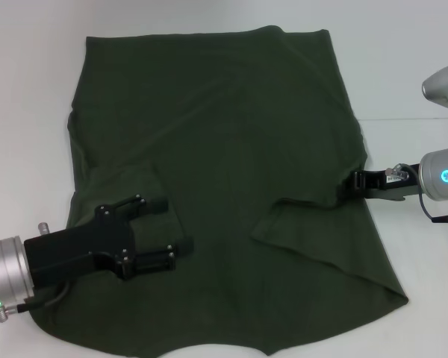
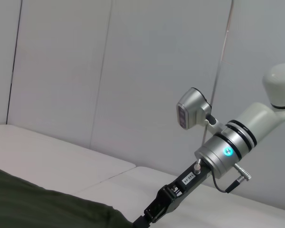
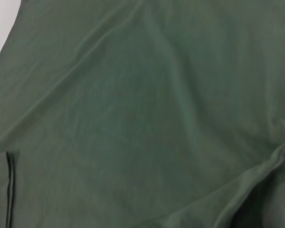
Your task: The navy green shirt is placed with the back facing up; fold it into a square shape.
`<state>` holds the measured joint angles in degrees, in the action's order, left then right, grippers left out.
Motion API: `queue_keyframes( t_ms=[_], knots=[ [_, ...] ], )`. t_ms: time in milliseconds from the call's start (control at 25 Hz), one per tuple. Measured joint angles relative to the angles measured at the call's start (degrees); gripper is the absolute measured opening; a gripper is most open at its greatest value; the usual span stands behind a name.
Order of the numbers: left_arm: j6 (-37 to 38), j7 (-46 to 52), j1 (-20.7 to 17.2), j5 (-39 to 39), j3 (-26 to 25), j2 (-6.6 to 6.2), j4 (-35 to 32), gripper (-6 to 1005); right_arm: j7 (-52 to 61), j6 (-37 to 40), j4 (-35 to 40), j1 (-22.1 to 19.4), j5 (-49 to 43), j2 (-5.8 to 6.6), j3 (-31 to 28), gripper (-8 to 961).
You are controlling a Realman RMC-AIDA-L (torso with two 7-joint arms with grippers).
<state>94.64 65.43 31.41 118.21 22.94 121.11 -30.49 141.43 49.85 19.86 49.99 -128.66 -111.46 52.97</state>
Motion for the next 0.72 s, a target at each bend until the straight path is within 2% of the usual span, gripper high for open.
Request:
queue_keyframes(
  t_ms=[80,280,520,720],
  knots=[
    [0.12,-0.03,-0.04,0.00,0.00,0.00,0.00,887,-0.13,0.06,0.35,-0.26,0.00,0.08,0.04,266],
    [0.34,-0.04,-0.23,0.00,0.00,0.05,-0.06,888,-1.37,2.21,3.10,-1.34,1.34,0.48,-1.10,41],
    [0.44,-0.04,-0.34,0.00,-0.07,0.09,-0.09,888,-5.59,6.83,9.11,-1.85,5.67,0.65,-4.53,34],
    [0.57,0.13,-0.40,0.00,-0.12,0.09,-0.09,888,-5.39,4.55,8.55,1.23,5.86,0.72,-3.97,35]
  ],
)
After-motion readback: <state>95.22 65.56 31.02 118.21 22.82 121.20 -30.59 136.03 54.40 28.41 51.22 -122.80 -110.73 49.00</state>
